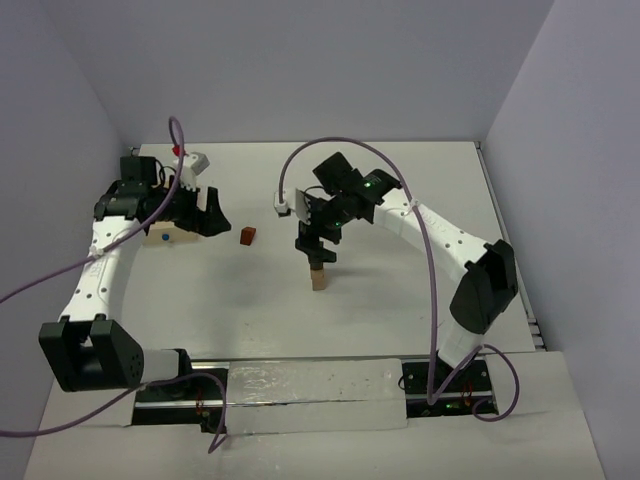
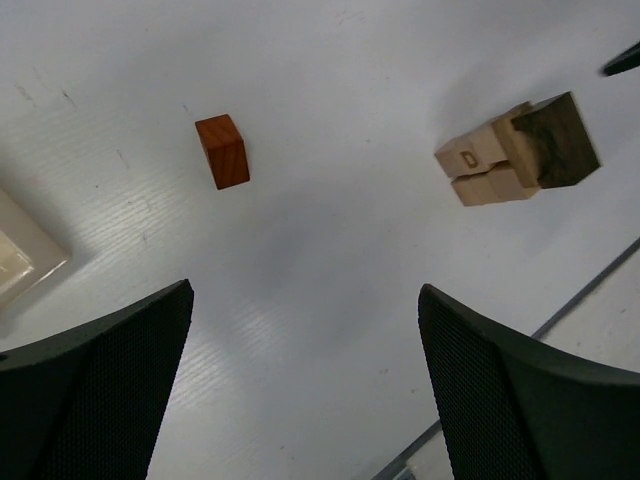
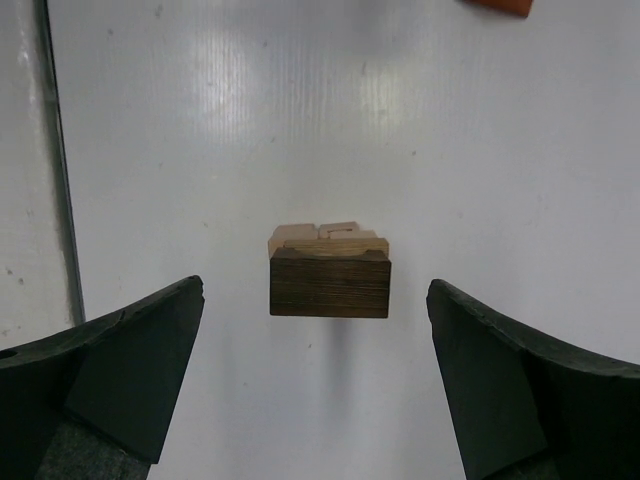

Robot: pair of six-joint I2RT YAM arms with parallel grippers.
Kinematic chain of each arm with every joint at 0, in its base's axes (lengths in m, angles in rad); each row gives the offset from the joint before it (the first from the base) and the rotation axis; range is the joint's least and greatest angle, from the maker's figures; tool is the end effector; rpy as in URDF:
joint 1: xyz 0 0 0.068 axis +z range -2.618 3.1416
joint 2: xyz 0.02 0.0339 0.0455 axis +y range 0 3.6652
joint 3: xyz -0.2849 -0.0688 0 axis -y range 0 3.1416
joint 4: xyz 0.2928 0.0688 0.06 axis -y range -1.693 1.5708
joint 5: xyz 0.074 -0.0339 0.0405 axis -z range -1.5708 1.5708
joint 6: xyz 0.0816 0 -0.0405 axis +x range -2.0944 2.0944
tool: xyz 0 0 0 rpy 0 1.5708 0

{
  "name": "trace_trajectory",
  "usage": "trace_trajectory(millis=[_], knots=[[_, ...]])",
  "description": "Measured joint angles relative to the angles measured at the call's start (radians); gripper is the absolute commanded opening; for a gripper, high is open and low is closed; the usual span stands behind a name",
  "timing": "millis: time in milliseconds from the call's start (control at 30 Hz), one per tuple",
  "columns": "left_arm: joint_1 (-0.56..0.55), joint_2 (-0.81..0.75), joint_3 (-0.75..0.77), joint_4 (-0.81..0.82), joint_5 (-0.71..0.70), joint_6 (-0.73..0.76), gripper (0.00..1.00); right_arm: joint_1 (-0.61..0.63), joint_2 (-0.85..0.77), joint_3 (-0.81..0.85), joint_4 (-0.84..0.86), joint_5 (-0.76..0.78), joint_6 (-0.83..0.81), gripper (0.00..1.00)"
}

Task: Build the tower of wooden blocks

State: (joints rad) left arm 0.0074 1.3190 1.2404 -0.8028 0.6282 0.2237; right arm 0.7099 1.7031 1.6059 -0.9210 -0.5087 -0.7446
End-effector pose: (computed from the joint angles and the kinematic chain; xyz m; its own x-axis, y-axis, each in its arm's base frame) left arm 0.3350 -0.0455 0.3182 -0.6708 0.1745 -0.7208 0.5298 0.7929 -0.3011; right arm 0.3010 0.3111 0.3036 0.0424 -0.7439 -0.6669 -0.9986 -0.0114 -0.0509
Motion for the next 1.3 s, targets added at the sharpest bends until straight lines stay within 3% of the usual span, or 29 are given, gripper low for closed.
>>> trace_trajectory(millis=[133,300,533,700,1300], knots=[[-0.084,0.083,0.019,0.034,-0.118,-0.006,0.99,-0.015,-0.041,0.065,0.014,-0.033,0.031,1.00],[-0.204,0.192,0.019,0.122,-0.354,-0.121,0.99,-0.065,-0.100,0.072,0.085,-0.059,0.115,1.00],[-0.233,0.301,0.015,0.223,-0.534,-0.299,0.99,-0.156,-0.121,0.070,0.160,-0.060,0.217,1.00],[-0.239,0.391,0.020,0.246,-0.557,-0.348,0.98,-0.203,-0.131,0.040,0.193,-0.056,0.254,1.00],[-0.341,0.514,-0.006,0.363,-0.598,-0.342,0.77,-0.232,-0.156,-0.074,0.207,-0.026,0.260,1.00]])
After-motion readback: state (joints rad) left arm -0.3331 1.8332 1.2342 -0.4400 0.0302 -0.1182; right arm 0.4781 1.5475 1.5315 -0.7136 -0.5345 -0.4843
